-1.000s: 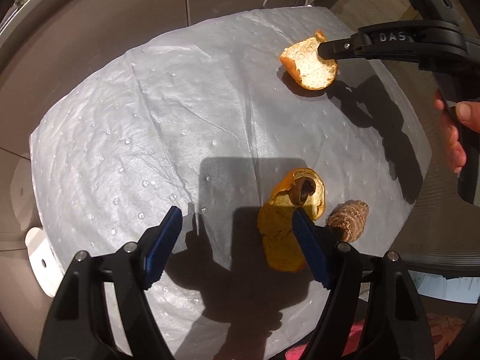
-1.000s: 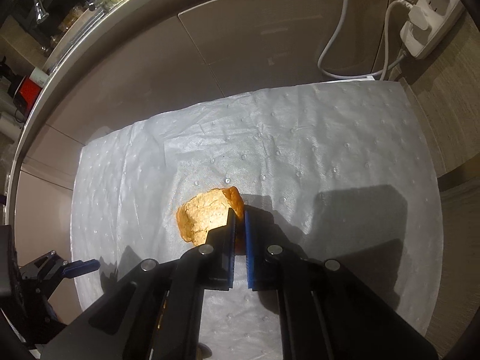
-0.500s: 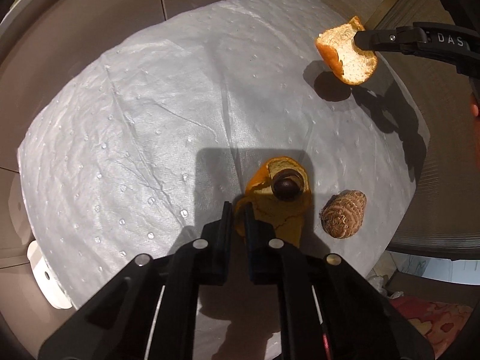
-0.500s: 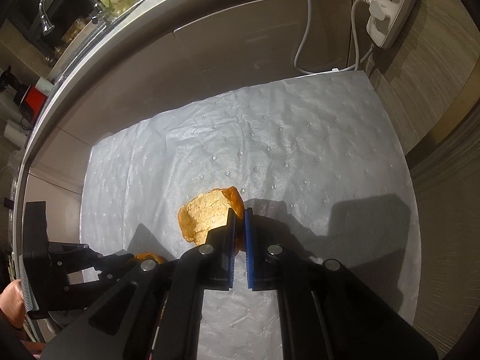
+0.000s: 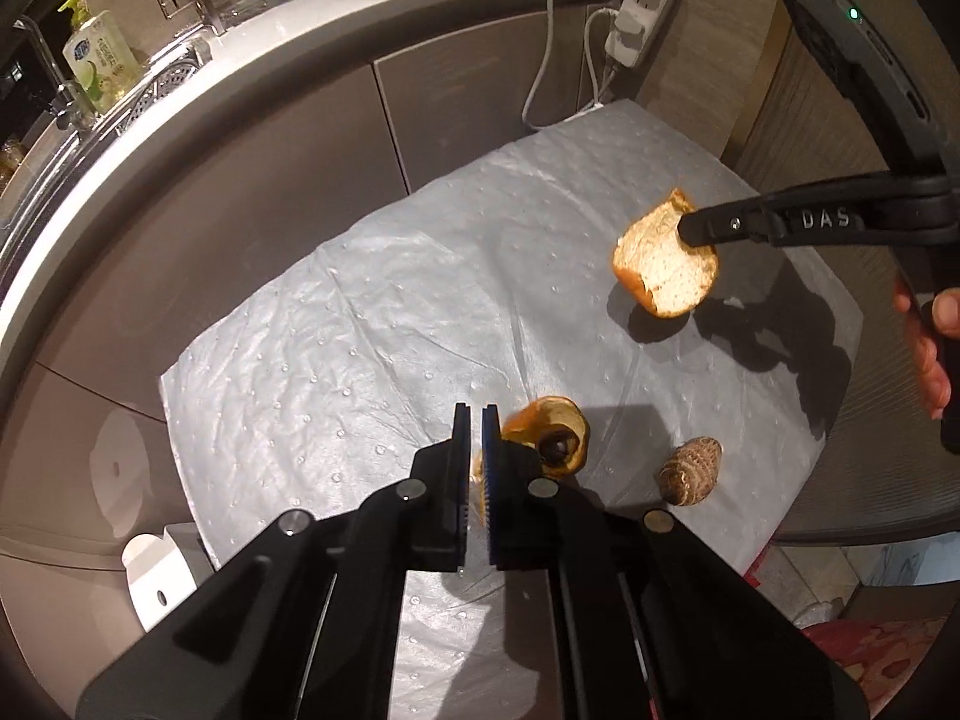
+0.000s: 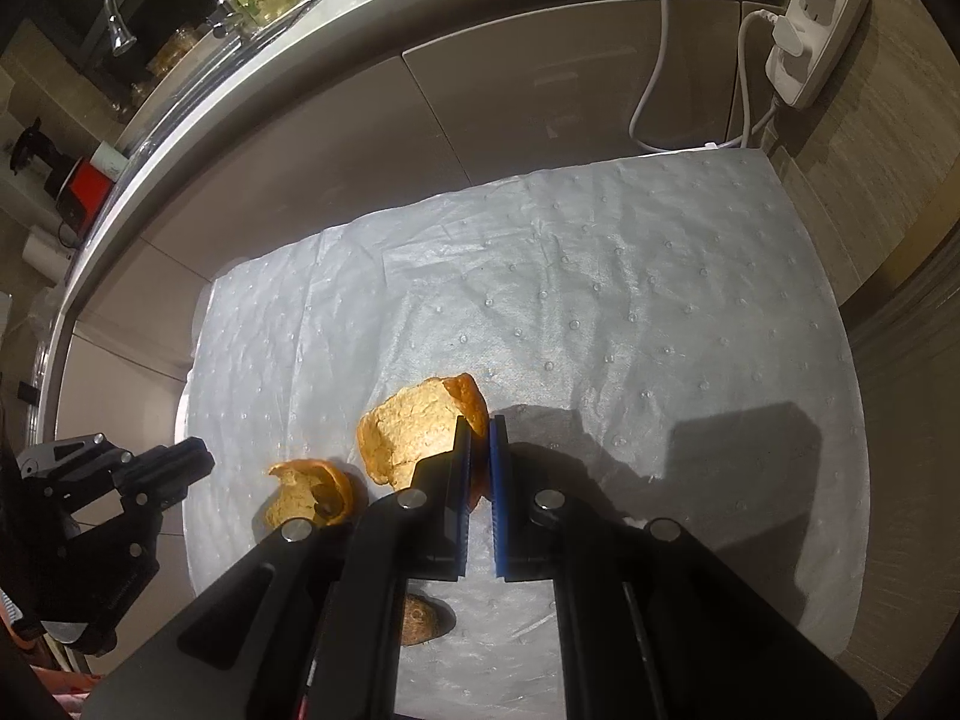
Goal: Collect trash
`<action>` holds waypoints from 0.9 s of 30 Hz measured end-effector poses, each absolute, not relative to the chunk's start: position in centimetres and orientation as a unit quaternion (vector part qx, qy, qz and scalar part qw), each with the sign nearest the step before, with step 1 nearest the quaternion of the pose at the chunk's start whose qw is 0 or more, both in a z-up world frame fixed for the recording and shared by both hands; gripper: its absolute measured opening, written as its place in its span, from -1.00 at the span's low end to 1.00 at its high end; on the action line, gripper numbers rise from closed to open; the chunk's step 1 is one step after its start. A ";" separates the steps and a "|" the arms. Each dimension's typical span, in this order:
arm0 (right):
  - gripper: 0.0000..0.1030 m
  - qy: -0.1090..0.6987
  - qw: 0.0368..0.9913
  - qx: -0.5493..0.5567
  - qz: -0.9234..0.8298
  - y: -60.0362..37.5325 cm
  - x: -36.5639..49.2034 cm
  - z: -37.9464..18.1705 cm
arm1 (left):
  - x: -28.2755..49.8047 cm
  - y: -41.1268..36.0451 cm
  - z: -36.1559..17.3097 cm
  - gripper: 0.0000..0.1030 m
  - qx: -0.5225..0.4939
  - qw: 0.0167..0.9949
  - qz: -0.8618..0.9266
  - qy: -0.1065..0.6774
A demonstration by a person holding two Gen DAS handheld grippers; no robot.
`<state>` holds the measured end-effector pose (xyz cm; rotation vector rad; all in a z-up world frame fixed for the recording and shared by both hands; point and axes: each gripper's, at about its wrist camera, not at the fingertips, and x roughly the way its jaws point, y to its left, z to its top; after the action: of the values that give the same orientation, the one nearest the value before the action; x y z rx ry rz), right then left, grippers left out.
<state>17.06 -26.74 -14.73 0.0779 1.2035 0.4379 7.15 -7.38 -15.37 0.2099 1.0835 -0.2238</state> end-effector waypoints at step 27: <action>-0.87 0.555 0.805 0.011 0.211 -26.4 12.6 -12.7 | 6.1 -10.8 -19.9 0.27 -0.017 0.777 -0.230 0.586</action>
<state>12.65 -26.38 -12.74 0.0235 1.1882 0.4510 6.15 -10.77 -19.94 -0.0369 1.2681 -0.4966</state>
